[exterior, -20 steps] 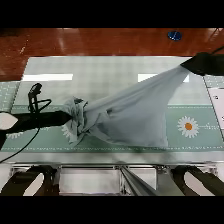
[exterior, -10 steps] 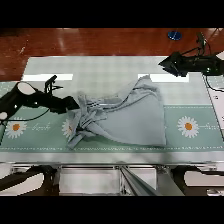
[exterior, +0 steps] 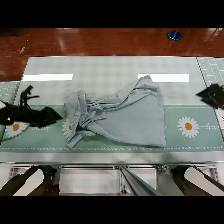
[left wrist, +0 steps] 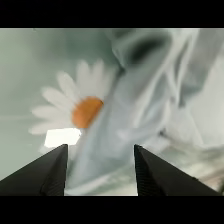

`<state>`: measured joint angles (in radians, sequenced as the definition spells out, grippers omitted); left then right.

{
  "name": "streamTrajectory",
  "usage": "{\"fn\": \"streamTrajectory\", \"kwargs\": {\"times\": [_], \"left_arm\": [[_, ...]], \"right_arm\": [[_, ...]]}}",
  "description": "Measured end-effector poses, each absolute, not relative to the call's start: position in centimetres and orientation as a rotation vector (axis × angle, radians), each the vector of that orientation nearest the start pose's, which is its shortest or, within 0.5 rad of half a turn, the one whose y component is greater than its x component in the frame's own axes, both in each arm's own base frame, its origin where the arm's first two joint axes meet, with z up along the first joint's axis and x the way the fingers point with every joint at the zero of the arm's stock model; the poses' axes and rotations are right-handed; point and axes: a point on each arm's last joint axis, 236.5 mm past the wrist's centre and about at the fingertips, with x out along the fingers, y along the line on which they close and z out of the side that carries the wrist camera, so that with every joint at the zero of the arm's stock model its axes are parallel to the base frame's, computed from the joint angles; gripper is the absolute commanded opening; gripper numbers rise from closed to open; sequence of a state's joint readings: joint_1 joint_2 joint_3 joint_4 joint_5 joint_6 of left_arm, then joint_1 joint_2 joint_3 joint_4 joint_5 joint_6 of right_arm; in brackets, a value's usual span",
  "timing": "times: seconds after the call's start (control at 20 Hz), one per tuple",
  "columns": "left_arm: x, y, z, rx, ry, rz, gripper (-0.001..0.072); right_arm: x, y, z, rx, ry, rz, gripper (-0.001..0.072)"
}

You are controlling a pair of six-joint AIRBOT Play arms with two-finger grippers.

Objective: Fold the shirts.

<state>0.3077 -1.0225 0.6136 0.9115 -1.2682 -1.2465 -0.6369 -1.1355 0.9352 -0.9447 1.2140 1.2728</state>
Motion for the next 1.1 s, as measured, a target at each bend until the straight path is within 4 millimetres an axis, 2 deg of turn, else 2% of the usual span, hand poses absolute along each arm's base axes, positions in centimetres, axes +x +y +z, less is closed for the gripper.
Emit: {"fn": "streamTrajectory", "kwargs": {"times": [0.1, 0.25, 0.4, 0.6, 0.65, 0.75, 0.8, 1.1], "left_arm": [[22.3, -9.4, -5.0, -0.711, 1.424, -0.41, 0.0509], [20.9, -11.6, -6.9, -0.706, 1.411, -0.455, 0.0509], [20.7, -12.6, -8.3, -0.666, 1.401, -0.458, 0.0509], [21.1, -13.7, -9.8, -0.641, 1.402, -0.437, 0.0506], [21.1, -13.9, -10.2, -0.636, 1.407, -0.43, 0.0456], [21.5, -14.0, -11.1, -0.617, 1.413, -0.404, 0.006], [21.7, -14.0, -11.4, -0.616, 1.418, -0.39, 0.0018], [22.6, -14.3, -11.4, -0.604, 1.424, -0.389, 0.0018]], "right_arm": [[30.7, -7.4, -1.0, 0.801, 1.103, -0.055, 0.041], [28.5, -5.7, -4.0, 0.893, 1.116, -0.066, 0.041], [27.5, -4.7, -5.2, 0.933, 1.125, -0.066, 0.0409], [26.9, -4.0, -5.7, 0.954, 1.139, -0.054, 0.041], [26.8, -3.8, -5.7, 0.957, 1.143, -0.051, 0.0409], [26.5, -3.6, -5.8, 0.957, 1.155, -0.044, 0.0409], [26.3, -3.6, -6.0, 0.952, 1.163, -0.044, 0.0409], [24.1, -2.6, -7.4, 0.952, 1.253, -0.049, 0.0409]]}}
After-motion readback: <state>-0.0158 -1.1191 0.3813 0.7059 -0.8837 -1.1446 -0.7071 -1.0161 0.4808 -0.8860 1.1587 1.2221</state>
